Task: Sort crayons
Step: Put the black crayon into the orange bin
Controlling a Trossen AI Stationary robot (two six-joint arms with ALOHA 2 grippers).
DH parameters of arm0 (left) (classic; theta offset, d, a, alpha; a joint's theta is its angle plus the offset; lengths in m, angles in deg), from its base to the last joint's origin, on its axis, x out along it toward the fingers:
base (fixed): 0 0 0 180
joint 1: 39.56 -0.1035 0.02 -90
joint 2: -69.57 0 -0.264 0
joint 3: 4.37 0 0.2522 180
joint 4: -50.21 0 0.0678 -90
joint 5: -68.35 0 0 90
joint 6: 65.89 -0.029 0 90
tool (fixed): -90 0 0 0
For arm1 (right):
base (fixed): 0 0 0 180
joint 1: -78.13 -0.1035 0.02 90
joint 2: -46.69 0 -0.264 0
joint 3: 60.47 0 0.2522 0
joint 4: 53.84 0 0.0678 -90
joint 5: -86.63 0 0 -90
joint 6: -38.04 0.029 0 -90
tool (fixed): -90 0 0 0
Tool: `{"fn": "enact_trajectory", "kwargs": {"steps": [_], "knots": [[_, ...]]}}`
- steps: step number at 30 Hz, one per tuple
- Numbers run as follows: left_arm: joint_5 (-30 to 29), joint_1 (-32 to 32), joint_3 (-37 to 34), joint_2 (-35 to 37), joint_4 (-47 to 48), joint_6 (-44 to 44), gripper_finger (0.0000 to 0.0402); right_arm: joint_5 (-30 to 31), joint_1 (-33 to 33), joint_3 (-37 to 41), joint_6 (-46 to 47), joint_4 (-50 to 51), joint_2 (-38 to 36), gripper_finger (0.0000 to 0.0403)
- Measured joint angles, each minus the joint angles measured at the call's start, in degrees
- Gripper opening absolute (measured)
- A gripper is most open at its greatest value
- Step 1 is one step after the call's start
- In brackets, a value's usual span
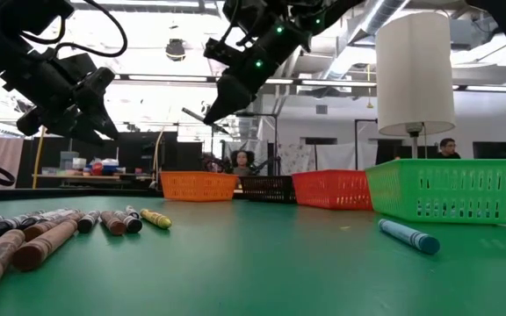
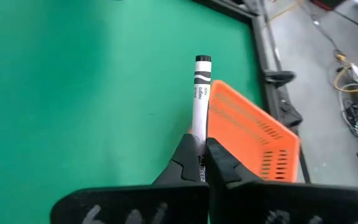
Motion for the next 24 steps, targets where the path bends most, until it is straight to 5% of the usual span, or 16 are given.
{"fn": "enact_trajectory", "kwargs": {"steps": [24], "knots": [[-0.46, 0.00, 0.00, 0.00, -0.02, -1.66, 0.0180, -2.19, 11.05, 0.00, 5.81, -14.15, 0.04, 0.0001]]}}
